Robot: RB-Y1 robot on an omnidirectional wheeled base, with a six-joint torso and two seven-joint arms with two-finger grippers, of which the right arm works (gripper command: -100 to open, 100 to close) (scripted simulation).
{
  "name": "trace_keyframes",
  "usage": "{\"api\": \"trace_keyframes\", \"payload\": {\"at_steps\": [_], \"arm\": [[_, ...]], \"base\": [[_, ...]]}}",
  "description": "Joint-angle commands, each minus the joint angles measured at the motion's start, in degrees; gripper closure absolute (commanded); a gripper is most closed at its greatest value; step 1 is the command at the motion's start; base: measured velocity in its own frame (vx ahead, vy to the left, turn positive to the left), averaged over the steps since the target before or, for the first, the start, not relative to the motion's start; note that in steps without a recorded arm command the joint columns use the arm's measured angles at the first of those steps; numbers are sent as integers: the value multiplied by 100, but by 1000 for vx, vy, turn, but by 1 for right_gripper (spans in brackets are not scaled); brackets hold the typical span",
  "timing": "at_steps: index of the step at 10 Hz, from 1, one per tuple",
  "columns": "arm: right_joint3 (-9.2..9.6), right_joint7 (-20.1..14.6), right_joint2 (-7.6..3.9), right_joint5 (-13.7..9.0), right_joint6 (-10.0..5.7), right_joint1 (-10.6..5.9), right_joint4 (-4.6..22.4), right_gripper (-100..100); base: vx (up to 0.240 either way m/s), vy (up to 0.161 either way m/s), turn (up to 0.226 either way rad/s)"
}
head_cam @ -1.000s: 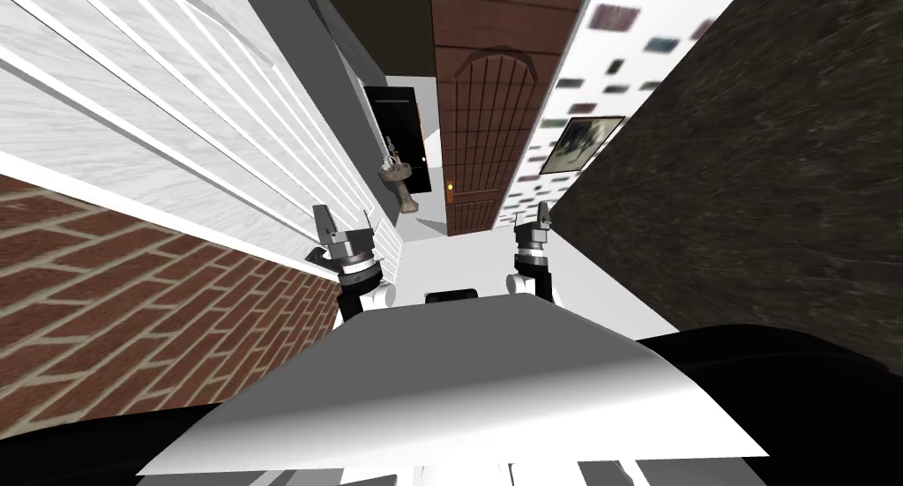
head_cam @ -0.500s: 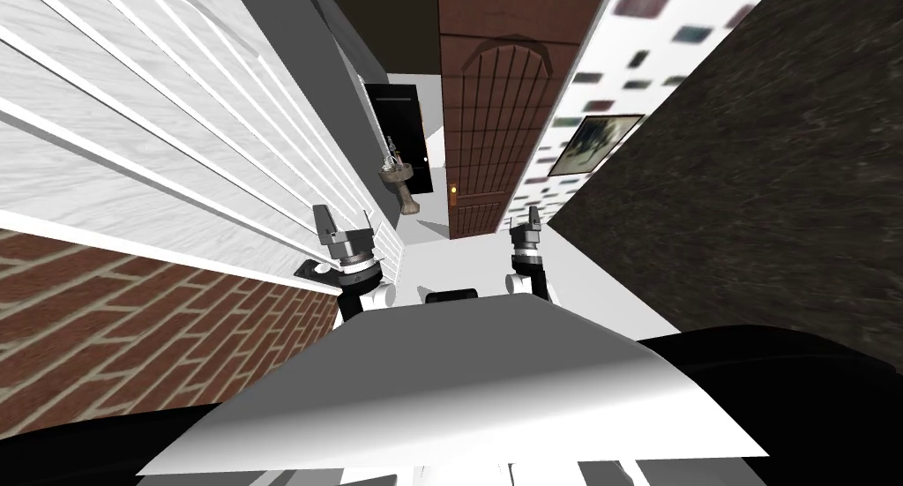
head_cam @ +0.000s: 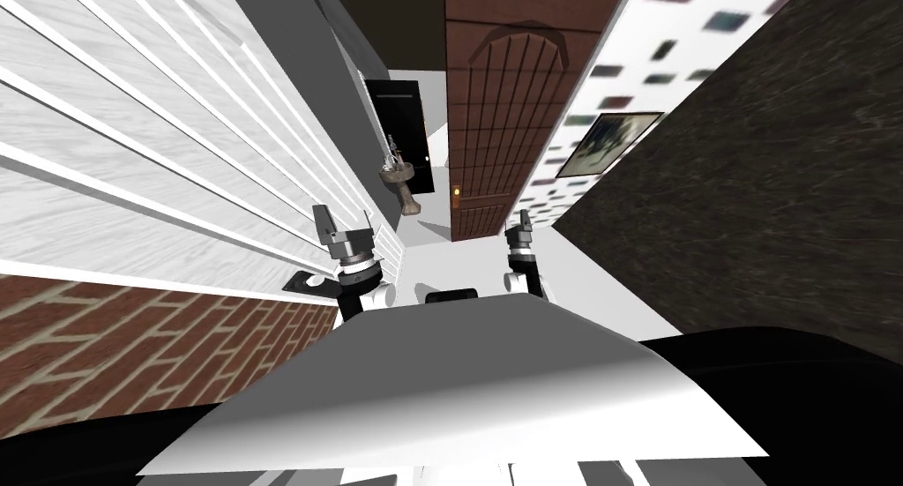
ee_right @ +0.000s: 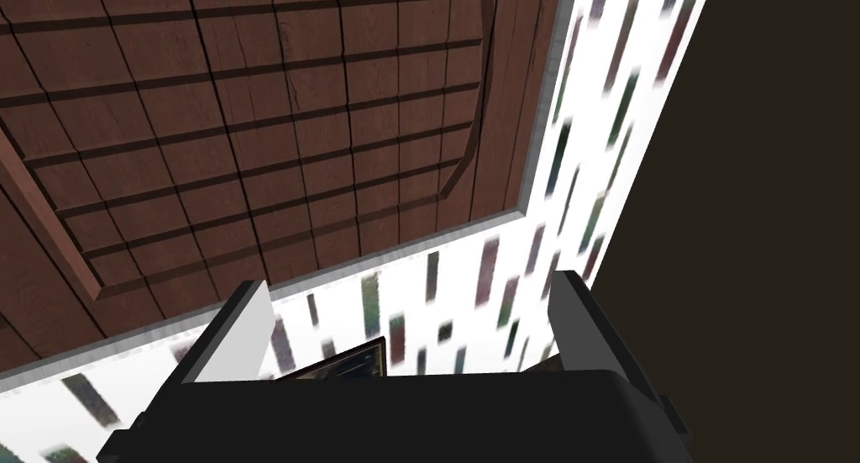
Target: Pull the door open
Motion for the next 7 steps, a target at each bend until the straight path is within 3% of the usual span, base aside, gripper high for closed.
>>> {"api": "trace_keyframes", "payload": {"at_steps": [1,7], "arm": [[3,-100,-63,87,48,-123,238,-100],[-18,-400,-260,315,144,-466,950,-100]], "base": [[152,47,44],[130,41,27]]}}
